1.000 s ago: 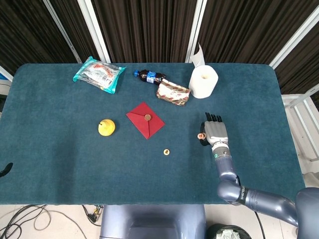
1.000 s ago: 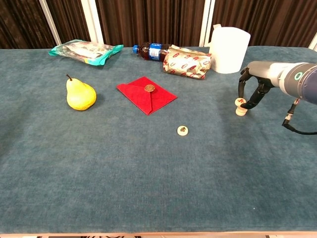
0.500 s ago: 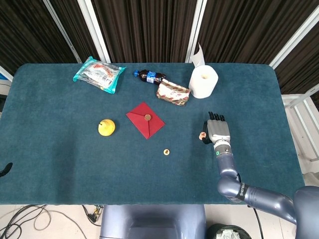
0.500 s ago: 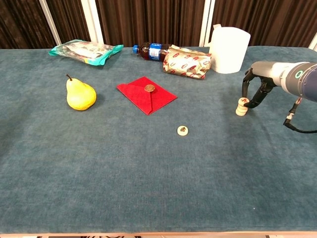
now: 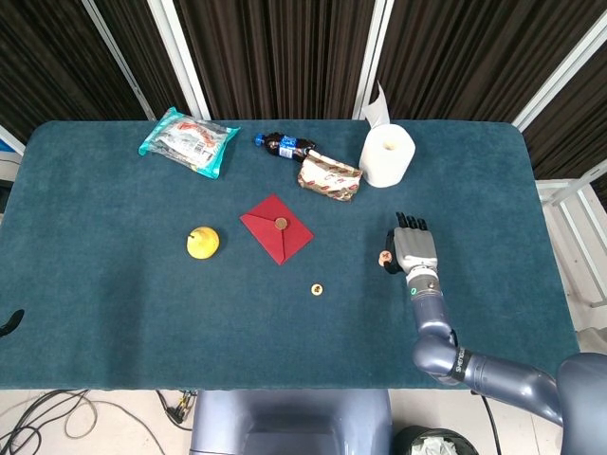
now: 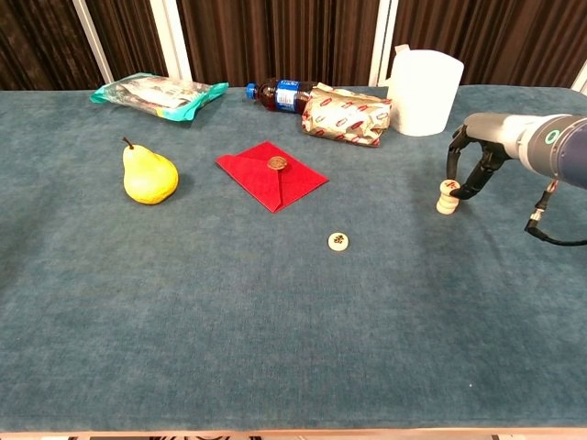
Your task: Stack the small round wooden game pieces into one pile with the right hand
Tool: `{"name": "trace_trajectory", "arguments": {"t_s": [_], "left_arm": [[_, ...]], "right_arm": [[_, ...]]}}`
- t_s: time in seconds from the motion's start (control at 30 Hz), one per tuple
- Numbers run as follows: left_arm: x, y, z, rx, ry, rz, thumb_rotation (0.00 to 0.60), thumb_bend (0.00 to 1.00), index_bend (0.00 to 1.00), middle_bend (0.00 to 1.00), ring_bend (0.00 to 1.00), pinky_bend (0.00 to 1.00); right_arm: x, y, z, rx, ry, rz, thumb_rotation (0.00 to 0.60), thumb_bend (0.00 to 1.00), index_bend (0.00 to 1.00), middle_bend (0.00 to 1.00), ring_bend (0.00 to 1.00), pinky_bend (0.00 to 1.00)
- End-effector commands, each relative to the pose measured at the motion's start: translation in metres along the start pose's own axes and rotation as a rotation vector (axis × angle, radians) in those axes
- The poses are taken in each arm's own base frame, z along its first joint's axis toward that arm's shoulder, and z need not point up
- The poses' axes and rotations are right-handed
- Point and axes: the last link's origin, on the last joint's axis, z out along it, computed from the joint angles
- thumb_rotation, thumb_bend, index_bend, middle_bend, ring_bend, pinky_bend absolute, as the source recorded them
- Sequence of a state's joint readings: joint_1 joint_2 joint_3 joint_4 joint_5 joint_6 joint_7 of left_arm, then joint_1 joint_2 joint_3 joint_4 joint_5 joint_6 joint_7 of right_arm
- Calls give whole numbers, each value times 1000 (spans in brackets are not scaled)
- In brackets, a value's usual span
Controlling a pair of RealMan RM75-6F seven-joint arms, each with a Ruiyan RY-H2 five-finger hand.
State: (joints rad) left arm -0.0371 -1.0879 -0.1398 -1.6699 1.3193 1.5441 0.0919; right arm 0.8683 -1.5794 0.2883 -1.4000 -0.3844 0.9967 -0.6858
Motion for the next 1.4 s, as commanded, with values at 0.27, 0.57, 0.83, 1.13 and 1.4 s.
{"name": "trace_trajectory", "arguments": {"t_s": [0.27, 0.57, 0.83, 1.13, 1.4], "left_arm": [[0, 0, 0, -1, 0, 1, 600, 164, 110, 0, 0, 0], [0, 0, 0, 0, 0, 1, 600, 164, 110, 0, 0, 0], [0, 0, 0, 0, 1, 1, 600, 164, 110, 0, 0, 0], [0, 0, 0, 1, 0, 0, 600, 164, 110, 0, 0, 0], [0, 0, 0, 2, 0, -2, 600, 165, 110, 0, 0, 0]], "right_arm": [[-2, 0, 1, -5, -4, -2, 600, 411, 476, 0, 0, 0], [-1, 1, 1, -7, -1, -1, 600, 411, 475, 0, 0, 0], [4, -1, -3, 7, 12, 7, 600, 412, 466, 0, 0, 0], [1, -11, -10, 49, 1, -9, 600, 411, 460, 0, 0, 0], [-2, -20, -9, 58, 2, -1, 600, 411, 451, 0, 0, 0]]}}
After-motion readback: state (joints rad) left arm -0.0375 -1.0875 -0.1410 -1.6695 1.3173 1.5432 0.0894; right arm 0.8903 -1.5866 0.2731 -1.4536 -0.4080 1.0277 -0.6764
